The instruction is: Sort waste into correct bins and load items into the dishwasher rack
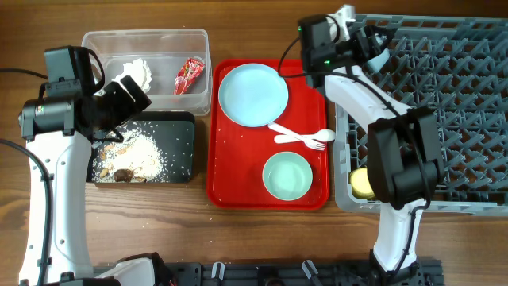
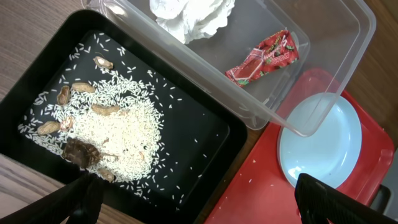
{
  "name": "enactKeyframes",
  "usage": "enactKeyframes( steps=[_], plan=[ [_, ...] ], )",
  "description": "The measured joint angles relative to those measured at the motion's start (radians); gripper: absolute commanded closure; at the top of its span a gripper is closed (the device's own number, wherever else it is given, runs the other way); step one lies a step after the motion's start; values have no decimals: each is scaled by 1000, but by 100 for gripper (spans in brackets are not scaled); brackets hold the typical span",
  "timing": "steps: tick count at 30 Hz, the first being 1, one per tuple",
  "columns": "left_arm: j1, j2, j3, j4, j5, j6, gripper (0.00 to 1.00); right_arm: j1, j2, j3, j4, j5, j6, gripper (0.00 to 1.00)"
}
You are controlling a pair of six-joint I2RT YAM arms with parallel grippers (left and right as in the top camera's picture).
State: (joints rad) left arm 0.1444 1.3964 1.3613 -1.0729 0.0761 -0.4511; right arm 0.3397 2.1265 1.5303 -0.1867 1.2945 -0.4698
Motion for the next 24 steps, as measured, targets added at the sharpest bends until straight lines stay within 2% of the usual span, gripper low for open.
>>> enactKeyframes(
  steps=[10, 15, 18, 20, 21, 24],
  plan=[
    [0, 0, 0, 0, 0, 0, 0, 58, -6, -1, 23, -140, -26, 4],
    [0, 0, 0, 0, 0, 0, 0, 56, -85, -6, -1, -219, -12, 4],
    [0, 0, 0, 0, 0, 0, 0, 56, -221, -2, -133, -321, 76, 4],
    [0, 0, 0, 2, 0, 0, 0, 56, -309, -3, -266, -426, 150, 7],
    [0, 0, 0, 0, 0, 0, 0, 56, -358, -2, -325, -502, 196, 12],
    [0, 0, 0, 0, 0, 0, 0, 56, -471, -1, -501, -789, 309, 12]
  ],
)
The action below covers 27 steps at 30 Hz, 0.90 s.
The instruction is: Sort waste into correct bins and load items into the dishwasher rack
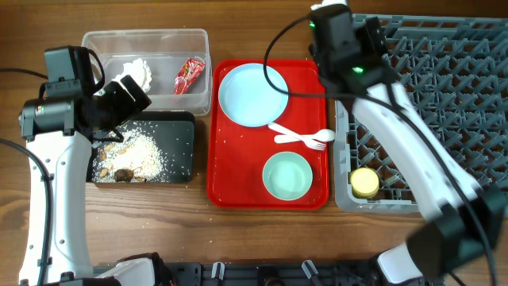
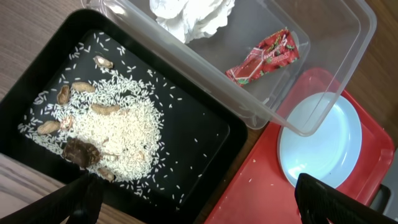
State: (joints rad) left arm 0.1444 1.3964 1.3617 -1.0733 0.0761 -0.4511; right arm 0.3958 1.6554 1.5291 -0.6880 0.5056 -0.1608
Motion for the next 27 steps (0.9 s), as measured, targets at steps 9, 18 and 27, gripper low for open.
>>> enactKeyframes(
  steps=[9, 18, 27],
  plan=[
    [0, 0, 0, 0, 0, 0, 0, 1, -51, -36, -333, -621, 277, 33],
    [0, 0, 0, 0, 0, 0, 0, 1, -49, -299, -345, -685, 400, 45],
    [0, 0, 0, 0, 0, 0, 0, 1, -41, -495, -217, -685, 426, 60]
  ],
)
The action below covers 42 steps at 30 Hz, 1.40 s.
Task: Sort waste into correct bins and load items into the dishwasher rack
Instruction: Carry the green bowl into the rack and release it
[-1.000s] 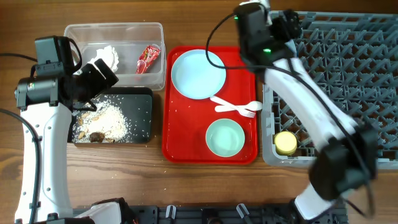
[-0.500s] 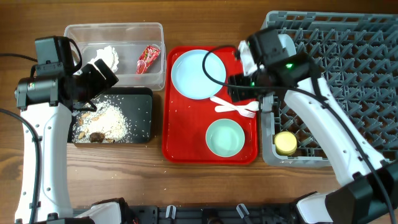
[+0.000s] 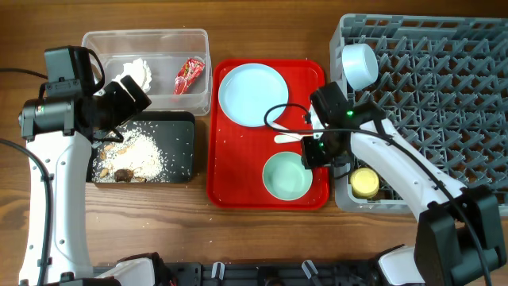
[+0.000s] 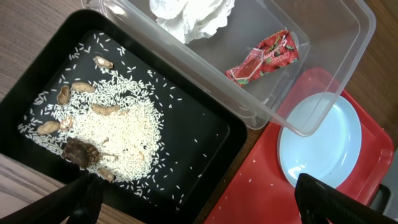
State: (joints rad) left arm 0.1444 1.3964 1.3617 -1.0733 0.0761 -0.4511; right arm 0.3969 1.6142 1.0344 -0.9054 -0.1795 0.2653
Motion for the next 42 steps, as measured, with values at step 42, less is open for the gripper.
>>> enactKeyframes(
  steps=[42],
  plan=[
    [0, 0, 0, 0, 0, 0, 0, -60, -352, 326, -203, 1124, 208, 96]
  ],
)
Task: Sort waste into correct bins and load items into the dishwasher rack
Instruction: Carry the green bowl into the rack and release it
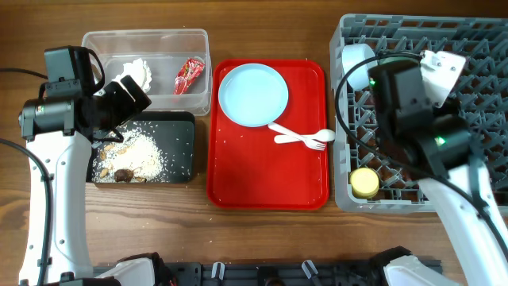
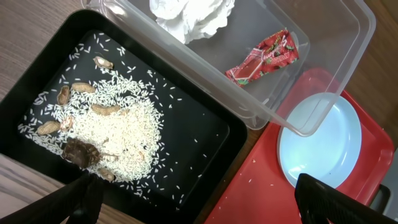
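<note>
The pale green bowl no longer stands on the red tray [image 1: 266, 179]. Only a dark green sliver of it shows beside my right gripper [image 1: 386, 67], which hangs over the grey dishwasher rack [image 1: 476, 48] at its left side and appears shut on it. A white cup [image 1: 357, 59] lies in the rack's top-left corner. On the tray are a light blue plate [image 1: 253, 94] [image 2: 320, 140] and white plastic cutlery [image 1: 302, 137]. My left gripper [image 2: 199, 199] is open above the black tray [image 2: 199, 124] of rice and peanuts.
A clear bin [image 1: 147, 40] at the back left holds a crumpled tissue [image 2: 193, 12] and a red wrapper [image 2: 264, 59]. A yellow round item [image 1: 364, 183] sits in the rack's front-left corner. Bare wooden table lies in front of both trays.
My right gripper was down at the green bowl on the red tray; now it is over the rack's left side and the bowl is off the tray. The left arm has not moved.
My right gripper was at the rack's top-left corner with the white cup, and stayed near there a moment later. Then the cup lay in the rack and the gripper was at the bowl. Now the bowl is over the rack. The left gripper stayed open throughout.
</note>
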{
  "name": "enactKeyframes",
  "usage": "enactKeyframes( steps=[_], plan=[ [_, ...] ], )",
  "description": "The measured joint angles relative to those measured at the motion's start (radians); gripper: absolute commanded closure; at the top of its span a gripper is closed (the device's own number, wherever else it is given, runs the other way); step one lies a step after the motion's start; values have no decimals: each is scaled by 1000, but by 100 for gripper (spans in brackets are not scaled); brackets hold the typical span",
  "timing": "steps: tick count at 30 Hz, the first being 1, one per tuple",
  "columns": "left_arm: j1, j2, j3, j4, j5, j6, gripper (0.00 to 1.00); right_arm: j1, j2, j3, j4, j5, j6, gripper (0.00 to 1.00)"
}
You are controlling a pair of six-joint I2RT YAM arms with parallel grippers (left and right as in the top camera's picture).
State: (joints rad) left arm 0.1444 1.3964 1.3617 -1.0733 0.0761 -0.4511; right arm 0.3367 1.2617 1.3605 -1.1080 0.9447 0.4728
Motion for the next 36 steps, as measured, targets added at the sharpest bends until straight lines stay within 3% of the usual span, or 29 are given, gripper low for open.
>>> enactKeyframes(
  steps=[5, 15, 27, 36],
  plan=[
    [0, 0, 0, 0, 0, 0, 0, 0, 158, -16, -2, 139, -88, 96],
    [0, 0, 0, 0, 0, 0, 0, 0, 451, -29, -3, 190, -220, 96],
    [0, 0, 0, 0, 0, 0, 0, 0, 487, -29, 6, 216, -238, 96],
    [0, 0, 0, 0, 0, 0, 0, 0, 490, -29, 25, 316, -345, 96]
  ],
)
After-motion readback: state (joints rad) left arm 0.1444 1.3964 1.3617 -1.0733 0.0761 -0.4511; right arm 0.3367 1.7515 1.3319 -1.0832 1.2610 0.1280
